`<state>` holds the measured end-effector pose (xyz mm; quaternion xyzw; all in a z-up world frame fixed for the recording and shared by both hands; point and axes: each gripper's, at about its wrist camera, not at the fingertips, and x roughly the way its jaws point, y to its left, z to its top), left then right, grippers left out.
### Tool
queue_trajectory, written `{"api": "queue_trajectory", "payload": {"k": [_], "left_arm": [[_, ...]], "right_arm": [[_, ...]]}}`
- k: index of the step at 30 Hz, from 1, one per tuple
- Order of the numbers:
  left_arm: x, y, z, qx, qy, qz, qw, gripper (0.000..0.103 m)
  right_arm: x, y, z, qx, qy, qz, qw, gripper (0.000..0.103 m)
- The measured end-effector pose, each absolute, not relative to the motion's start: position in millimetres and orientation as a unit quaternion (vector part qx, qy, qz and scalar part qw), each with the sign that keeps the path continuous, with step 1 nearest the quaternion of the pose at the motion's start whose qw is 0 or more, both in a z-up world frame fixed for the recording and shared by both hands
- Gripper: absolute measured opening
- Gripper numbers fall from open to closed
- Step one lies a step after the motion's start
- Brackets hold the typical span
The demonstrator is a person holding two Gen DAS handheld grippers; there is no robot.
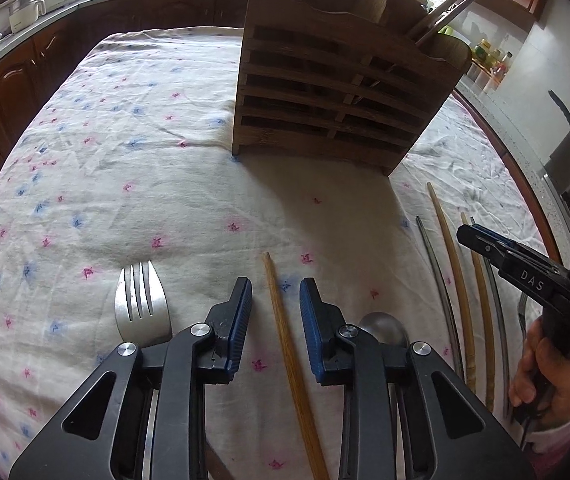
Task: Organize utensils
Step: 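Lower the left gripper onto a wooden chopstick while the right gripper closes on another, then lift both wooden chopsticks and lower them into the wooden caddy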
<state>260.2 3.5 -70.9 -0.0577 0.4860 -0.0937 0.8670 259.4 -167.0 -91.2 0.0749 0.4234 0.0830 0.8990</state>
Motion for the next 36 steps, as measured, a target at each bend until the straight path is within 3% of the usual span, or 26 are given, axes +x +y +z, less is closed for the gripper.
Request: {"api": "queue_trajectory", "payload": {"k": [10,15,20,36], "left_arm": [[259,-6,-72,-0.013,0.476,-0.083,0.875,0.018],[260,-6,-72,-0.008,0.473,-0.079,0.877,0.007],[260,-1,-70,-0.032,0.48,-0.093,0.872,0.006],[208,36,8,-0.121,0.401,-0.133,0.898,0.004]], "right_arm": [[265,-155,-92,0.031,0.426,0.069,0.902,0.026],[266,-159,-92,0.032,0.427,0.059,0.902,0.01],[264,-169,-90,0.091,0.432,0.08,0.894,0.005],[195,-168,-11,0.128,0.341,0.128,0.923,0.005]]}}
